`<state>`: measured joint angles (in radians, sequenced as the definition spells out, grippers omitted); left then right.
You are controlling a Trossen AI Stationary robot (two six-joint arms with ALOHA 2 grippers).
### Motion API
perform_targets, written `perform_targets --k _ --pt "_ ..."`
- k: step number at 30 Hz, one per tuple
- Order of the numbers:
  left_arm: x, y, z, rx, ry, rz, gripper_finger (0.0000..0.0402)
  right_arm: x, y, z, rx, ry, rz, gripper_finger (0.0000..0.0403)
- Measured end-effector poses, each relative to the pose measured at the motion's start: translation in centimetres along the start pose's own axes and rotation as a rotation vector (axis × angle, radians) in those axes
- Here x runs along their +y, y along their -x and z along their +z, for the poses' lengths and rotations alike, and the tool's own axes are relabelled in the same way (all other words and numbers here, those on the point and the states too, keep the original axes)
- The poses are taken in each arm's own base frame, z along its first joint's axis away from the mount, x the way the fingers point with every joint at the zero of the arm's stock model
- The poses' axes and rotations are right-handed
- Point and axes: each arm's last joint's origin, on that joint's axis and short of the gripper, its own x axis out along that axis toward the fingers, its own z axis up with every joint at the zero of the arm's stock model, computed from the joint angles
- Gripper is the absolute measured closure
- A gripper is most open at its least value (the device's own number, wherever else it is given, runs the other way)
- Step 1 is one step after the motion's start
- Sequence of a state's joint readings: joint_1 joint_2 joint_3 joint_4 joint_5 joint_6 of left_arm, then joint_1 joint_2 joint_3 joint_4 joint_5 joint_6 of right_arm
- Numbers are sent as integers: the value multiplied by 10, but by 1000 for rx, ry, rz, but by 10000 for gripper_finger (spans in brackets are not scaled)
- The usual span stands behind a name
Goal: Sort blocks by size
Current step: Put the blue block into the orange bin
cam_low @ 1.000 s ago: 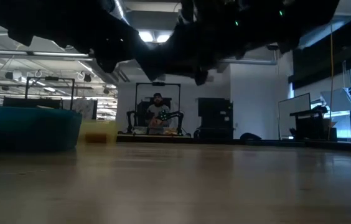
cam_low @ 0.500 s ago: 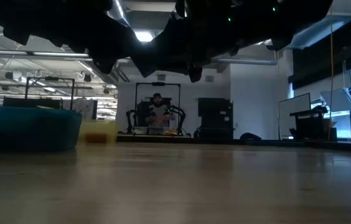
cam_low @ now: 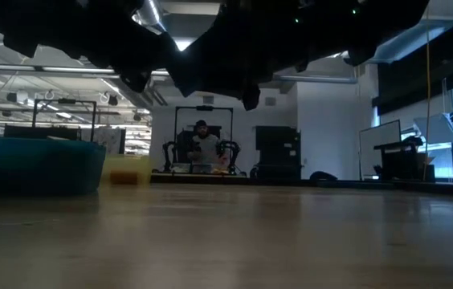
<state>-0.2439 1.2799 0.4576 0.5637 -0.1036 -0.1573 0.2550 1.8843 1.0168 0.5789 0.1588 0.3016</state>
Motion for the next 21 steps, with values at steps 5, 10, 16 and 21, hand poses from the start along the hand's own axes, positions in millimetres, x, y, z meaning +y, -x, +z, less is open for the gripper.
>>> perform_targets --k 5,10,16,21 --pt "-8 7 12 96 -18 -8 355 2 0 -1 29 0 81 178" --pt "-26 21 34 294 -58 -34 357 1 0 -6 78 19 83 133" --pt "-54 44 53 562 -32 -55 354 0 1 -9 108 23 65 117" --pt "-73 69 57 762 48 -24 356 0 1 -9 109 23 52 116"
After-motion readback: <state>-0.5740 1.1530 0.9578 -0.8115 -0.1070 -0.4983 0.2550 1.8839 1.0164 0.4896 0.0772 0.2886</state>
